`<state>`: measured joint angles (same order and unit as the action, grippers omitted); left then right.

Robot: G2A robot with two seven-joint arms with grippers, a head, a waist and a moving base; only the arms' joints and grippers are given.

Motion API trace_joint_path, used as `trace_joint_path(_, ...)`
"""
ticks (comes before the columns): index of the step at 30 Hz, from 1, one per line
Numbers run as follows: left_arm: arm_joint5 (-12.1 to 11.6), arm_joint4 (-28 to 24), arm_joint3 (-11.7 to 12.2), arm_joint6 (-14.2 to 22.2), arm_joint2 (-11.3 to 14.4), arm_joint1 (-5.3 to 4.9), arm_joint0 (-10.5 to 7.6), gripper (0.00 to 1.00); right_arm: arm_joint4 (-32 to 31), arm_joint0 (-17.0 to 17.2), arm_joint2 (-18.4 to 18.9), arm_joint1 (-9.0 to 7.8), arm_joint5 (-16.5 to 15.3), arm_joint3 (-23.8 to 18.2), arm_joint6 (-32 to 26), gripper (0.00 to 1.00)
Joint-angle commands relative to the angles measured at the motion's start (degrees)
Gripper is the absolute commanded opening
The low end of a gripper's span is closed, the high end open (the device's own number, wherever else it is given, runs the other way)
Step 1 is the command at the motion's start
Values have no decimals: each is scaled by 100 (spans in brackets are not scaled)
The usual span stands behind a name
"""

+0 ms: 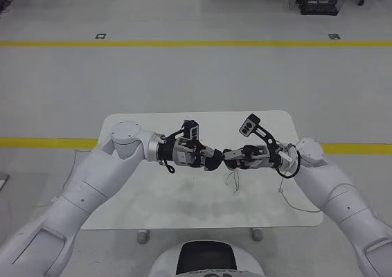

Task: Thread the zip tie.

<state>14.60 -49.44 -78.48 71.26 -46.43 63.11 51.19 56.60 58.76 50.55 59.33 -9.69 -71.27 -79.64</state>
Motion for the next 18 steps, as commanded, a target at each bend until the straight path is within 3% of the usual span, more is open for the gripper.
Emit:
trace_joint_path(1,-2,4,3,0,8,-1,-1,7,-15,5,6,8,10,-4,0,0)
trace_joint_path(16,-30,1,27,5,29,-8,-15,4,-94,35,69,52,20,-45,0,0)
trace_joint_path(18,-28,-1,29,1,31,-9,-17,0,-105,36,74,56,34,-51,0,0)
